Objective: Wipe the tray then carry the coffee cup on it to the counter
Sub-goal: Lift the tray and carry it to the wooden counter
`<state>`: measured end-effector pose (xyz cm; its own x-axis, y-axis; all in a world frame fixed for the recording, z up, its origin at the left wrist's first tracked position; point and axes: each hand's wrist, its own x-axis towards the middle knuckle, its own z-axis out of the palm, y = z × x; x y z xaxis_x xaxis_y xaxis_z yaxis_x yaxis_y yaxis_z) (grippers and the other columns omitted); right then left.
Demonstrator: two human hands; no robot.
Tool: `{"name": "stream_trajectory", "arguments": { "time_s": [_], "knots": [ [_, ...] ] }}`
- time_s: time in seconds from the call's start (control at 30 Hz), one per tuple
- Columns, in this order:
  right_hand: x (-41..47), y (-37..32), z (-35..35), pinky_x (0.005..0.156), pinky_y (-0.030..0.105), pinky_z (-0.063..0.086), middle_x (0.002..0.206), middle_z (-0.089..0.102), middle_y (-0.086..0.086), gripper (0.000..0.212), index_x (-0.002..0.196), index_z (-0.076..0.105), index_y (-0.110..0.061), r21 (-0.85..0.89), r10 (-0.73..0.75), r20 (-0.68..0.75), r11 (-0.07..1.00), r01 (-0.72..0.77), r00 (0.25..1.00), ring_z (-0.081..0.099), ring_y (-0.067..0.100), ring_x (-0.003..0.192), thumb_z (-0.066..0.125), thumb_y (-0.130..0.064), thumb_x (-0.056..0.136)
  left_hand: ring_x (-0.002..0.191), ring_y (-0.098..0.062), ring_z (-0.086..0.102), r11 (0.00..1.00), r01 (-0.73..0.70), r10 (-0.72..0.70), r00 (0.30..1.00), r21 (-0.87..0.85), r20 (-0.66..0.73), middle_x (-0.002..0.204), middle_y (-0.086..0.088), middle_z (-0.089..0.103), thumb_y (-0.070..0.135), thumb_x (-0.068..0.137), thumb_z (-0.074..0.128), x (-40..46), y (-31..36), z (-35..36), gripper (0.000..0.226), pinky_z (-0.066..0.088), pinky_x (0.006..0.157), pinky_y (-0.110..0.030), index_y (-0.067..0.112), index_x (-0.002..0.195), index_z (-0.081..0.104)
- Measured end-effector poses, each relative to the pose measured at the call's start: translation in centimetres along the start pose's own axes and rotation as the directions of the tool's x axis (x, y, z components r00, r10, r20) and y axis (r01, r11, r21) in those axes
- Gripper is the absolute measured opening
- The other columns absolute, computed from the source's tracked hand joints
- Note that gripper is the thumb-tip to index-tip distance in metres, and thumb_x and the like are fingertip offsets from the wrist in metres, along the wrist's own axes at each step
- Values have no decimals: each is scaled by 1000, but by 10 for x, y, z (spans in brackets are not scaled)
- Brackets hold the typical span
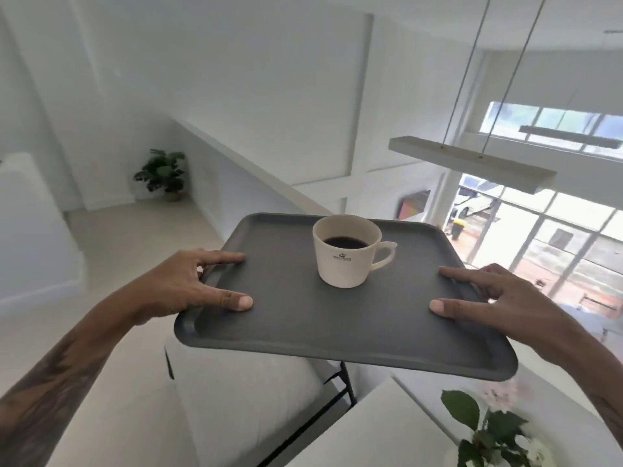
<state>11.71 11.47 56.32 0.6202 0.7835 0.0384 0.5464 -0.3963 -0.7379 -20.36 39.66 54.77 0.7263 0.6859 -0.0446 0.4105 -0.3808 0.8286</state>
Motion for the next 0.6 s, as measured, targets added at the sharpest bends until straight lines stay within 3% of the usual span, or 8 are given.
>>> {"name": "stream_trajectory", "arguments": {
  "time_s": [0.1,0.23,0.43,0.6],
  "knots": [
    [15,-29,37,89,37,47,111,54,-14,86,117,64,-47,17,-99,60,995,98,993,55,12,105,74,-77,37,109,-10,58,997,74,-75,987,-14,-143,121,12,58,56,41,94,-46,-28,-31,79,50,91,-31,47,115,68],
    [33,-75,93,81,29,43,108,53,-12,70,113,65,-49,67,-199,167,979,190,966,53,7,104,79,-71,48,114,-16,56,990,138,-140,938,-30,-317,120,13,59,67,38,88,-108,-62,-72,80,47,100,-43,51,113,68],
    [35,-172,196,87,35,43,104,55,-6,68,113,66,-47,79,-385,290,922,379,876,54,12,100,75,-72,51,110,-13,59,973,224,-216,784,-59,-583,116,15,61,75,47,78,-214,-116,-142,73,49,97,-43,47,114,68],
    [15,-258,293,80,32,43,98,55,-4,73,111,66,-49,137,-503,369,861,489,782,55,10,92,69,-81,45,107,-12,62,953,283,-274,644,-110,-714,114,18,63,73,57,76,-311,-157,-205,65,51,95,-42,45,115,68]
  ]
}}
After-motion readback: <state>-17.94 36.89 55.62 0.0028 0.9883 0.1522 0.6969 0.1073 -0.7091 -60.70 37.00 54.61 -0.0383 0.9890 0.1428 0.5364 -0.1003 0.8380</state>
